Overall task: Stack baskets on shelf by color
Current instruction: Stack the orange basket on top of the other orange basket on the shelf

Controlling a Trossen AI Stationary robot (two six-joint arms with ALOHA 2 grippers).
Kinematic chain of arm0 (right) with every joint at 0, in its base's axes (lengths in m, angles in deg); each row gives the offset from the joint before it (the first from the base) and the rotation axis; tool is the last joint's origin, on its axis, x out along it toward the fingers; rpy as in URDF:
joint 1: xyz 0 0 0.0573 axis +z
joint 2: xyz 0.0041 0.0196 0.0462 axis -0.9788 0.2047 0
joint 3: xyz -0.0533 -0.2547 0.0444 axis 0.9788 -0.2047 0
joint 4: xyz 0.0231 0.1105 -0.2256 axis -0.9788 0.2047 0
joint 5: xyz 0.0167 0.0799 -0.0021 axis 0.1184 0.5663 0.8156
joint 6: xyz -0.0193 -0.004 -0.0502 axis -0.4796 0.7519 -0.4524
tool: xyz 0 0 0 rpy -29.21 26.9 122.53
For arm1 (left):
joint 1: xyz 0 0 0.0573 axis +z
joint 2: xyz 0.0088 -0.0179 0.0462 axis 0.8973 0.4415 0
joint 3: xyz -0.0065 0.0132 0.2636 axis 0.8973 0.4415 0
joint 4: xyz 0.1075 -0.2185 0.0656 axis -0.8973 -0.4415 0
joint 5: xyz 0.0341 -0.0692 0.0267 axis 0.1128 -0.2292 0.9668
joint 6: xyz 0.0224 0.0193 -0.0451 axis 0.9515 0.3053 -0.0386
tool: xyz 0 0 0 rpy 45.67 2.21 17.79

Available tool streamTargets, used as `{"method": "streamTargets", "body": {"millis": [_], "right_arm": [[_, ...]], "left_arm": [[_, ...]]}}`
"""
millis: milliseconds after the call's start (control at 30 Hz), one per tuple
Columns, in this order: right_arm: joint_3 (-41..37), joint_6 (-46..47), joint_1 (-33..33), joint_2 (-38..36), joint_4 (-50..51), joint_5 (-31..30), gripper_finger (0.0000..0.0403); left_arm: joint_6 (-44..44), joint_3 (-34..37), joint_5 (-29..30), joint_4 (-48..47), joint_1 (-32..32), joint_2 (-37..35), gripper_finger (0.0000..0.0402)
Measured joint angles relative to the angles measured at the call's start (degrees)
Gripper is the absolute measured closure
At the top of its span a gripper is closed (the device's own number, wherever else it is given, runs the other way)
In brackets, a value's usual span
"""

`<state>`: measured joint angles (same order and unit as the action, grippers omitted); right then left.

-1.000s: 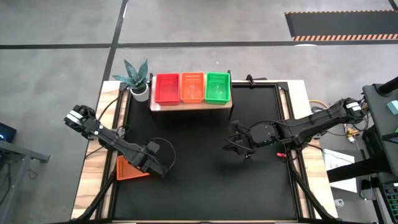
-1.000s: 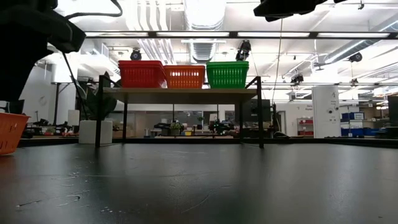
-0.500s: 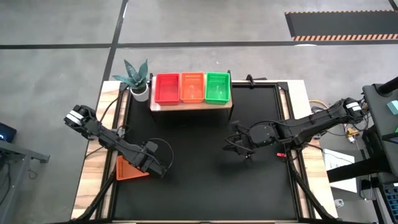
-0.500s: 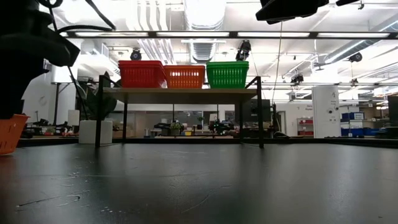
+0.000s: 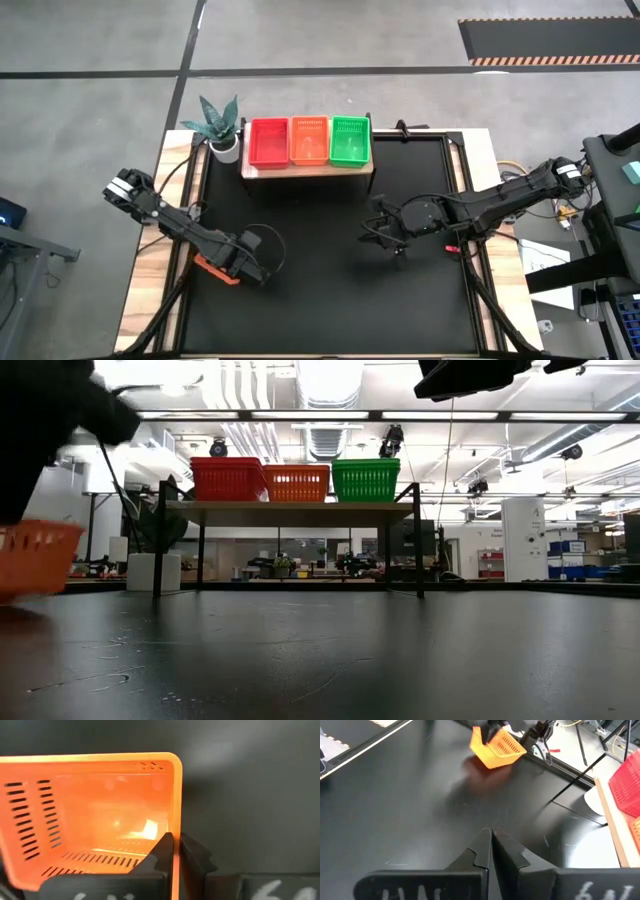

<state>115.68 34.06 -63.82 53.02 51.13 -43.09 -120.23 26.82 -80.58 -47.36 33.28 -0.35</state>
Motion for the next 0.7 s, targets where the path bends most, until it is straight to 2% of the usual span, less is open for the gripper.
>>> {"method": "streamTargets", "body": {"millis": [133, 233, 400, 533, 700], "right_arm": [[0.0, -0.02, 0.0, 0.0, 0.79, 0.0, 0.0394], [0.0, -0.02, 0.0, 0.0, 0.82, 0.0, 0.0394], [0.0, -0.04, 0.0, 0.0, 0.82, -0.02, 0.0394], [0.0, -0.04, 0.0, 0.0, 0.82, -0.02, 0.0394], [0.0, 0.68, 0.0, 0.0, 0.82, -0.02, 0.0394]], "left_arm": [[16.28, -7.91, 0.07, -0.02, -0.02, 0.15, 0.04], [30.52, -15.75, 3.39, -0.64, 0.09, 1.65, 0.04], [58.58, -29.77, 15.42, -2.26, 0.34, 3.77, 0.0401], [78.94, -37.88, 26.32, -3.57, 1.03, 3.85, 0.0401], [96.11, -44.21, 38.56, -4.26, 5.73, 2.95, 0.0401]]}}
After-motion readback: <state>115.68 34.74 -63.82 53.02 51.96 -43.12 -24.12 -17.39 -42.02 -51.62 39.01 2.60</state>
